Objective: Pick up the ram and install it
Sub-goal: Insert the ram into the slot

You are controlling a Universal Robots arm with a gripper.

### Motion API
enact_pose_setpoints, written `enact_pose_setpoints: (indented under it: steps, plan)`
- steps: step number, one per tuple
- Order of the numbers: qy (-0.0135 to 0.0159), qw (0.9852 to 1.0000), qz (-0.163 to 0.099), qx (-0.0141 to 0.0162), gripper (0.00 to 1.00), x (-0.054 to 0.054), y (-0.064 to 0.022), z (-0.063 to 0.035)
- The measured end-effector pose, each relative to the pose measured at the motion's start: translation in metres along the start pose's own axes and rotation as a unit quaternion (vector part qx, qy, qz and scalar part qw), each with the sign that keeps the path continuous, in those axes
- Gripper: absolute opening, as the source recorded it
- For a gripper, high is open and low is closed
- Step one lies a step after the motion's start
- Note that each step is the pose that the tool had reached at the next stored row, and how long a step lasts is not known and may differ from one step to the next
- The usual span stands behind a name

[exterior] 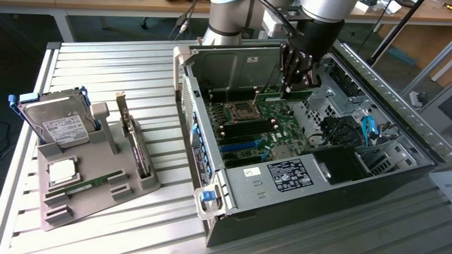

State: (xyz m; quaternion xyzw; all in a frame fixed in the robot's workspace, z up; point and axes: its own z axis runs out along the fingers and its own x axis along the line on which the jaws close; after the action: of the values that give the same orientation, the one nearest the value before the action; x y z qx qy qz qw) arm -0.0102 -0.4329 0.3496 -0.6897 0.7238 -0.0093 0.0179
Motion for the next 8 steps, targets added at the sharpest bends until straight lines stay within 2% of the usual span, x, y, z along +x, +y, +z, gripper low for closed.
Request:
enact_pose_setpoints:
  steps: [8]
  plan:
    - [0.0003, 1.0, 0.008, 0.0001, 0.13, -0.0005, 0.0092, 0.009]
